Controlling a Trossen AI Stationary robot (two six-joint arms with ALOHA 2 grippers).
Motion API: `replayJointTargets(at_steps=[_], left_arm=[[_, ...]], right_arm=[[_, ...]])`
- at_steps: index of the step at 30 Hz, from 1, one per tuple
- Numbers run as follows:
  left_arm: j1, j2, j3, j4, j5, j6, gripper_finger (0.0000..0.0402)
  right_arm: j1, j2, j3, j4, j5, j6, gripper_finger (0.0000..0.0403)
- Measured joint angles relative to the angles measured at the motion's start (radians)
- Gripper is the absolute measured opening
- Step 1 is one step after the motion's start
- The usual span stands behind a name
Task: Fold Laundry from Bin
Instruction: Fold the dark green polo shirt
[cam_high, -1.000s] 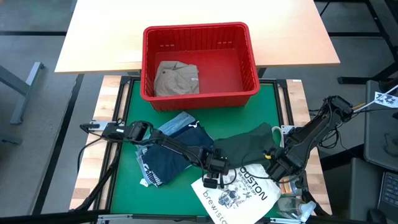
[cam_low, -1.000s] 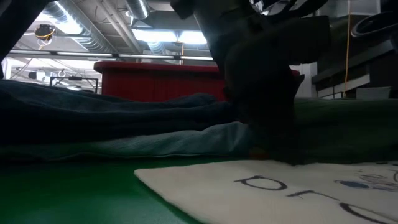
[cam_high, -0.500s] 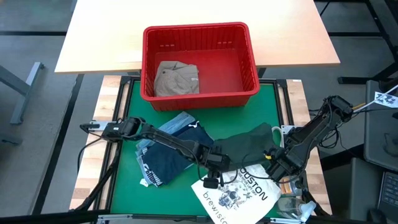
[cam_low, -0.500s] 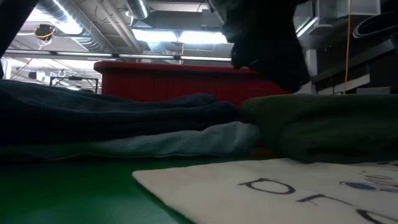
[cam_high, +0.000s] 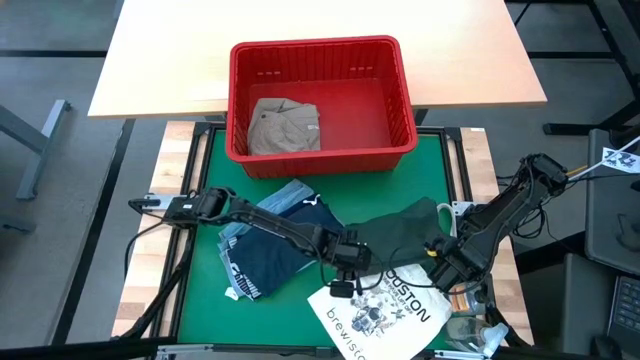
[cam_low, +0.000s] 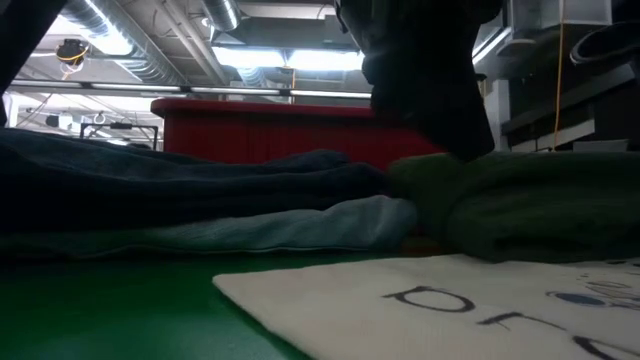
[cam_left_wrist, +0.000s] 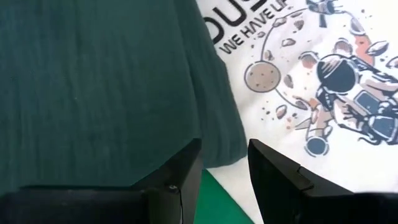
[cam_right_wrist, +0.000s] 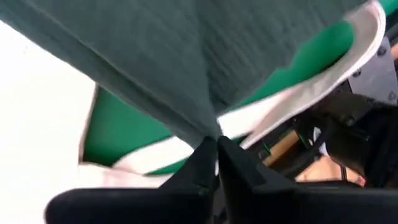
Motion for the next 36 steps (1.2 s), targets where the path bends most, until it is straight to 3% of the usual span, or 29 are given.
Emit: replayJointTargets(at_steps=[10,15,18,22,30,36], left_arm=[[0.011,0.0,0.0,0.0,0.0,0.001,0.0125],[0.021,-0.002,0.0,-0.003,0.0,0.001,0.0125],[0.029,-0.005,0.0,-0.003,0.0,0.001,0.0125],[0.043,-0.024,0.0,-0.009,0.0,0.001,0.0125],[0.082,-0.063,0.0,-0.011,-0.002,0.001,0.0125],[0.097,-0.054,0.0,-0.01,-0.002,0.001,0.0125]], right_arm=[[0.0,0.0,0.0,-0.087,-0.118,-0.002,0.0133],[0.0,0.0,0.0,-0.117,-0.209,-0.002,0.0146],[0.0,0.0,0.014,-0.137,-0.201,-0.002,0.0142],[0.0,-0.015,0.076,-0.166,-0.06,-0.002,0.0139],[-0.025,-0.04,0.131,-0.156,0.407,0.001,0.0138],[-0.169,-0.04,0.099,-0.13,0.519,-0.045,0.0138]])
